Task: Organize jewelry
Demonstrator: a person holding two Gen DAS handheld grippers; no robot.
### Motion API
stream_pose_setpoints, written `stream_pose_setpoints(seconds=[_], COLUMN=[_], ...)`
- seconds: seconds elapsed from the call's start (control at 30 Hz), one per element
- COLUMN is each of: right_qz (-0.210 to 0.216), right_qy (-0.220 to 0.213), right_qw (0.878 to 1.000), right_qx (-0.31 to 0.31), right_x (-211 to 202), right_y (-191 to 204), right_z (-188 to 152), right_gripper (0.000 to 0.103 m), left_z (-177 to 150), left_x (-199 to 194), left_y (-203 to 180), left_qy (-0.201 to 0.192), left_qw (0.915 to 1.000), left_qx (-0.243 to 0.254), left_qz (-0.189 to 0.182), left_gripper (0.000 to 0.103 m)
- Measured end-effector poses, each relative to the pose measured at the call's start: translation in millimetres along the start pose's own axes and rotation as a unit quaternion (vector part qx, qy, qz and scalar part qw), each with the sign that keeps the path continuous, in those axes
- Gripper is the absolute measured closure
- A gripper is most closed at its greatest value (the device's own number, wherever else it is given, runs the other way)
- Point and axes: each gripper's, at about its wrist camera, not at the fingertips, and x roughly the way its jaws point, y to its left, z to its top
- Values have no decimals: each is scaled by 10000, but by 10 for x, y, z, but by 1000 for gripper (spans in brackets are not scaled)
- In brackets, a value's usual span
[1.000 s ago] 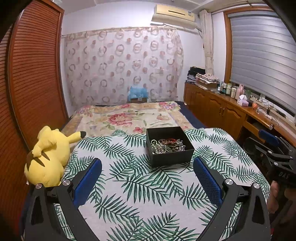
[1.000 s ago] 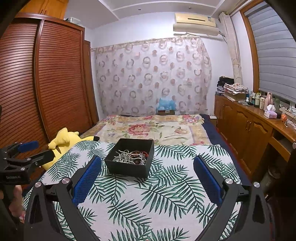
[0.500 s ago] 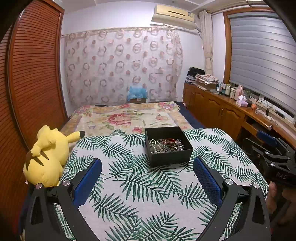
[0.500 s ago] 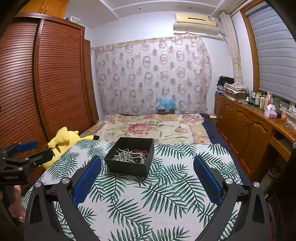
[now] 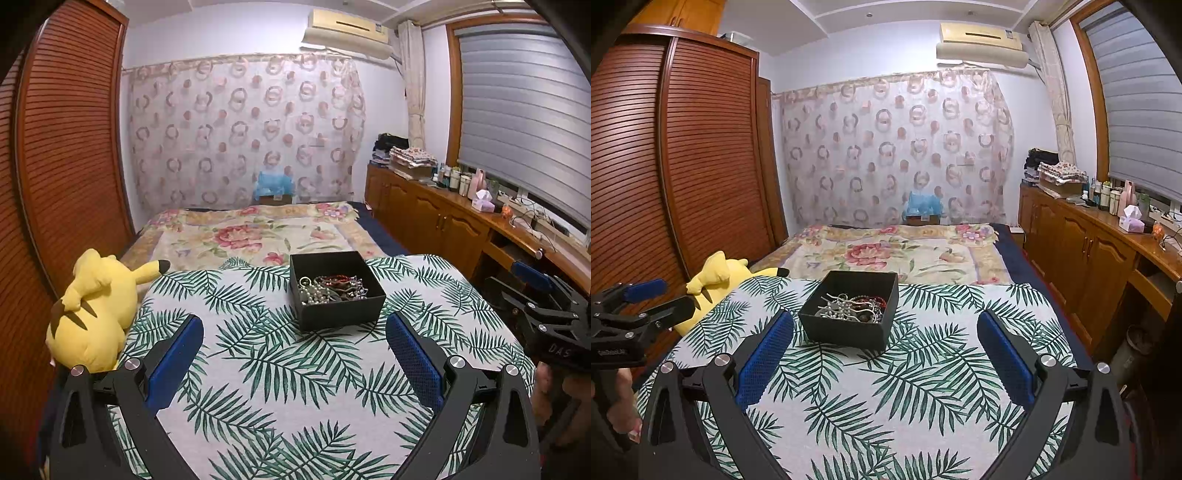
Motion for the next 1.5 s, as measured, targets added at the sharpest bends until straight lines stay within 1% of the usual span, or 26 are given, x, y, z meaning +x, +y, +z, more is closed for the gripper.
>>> stream_pose_setpoints(seconds=[1.5], right_qz=[6], right_qy=[31], right_qw=[10000], right_qx=[3], right_x=[14], right_y=[-9], right_z=[-10], right_gripper=[3], left_z=[-29], left_x=[-3], left_y=[-3], left_qy=[14], left_qw=[10000], left_qx=[-12], left_qz=[-7], left_gripper=[8])
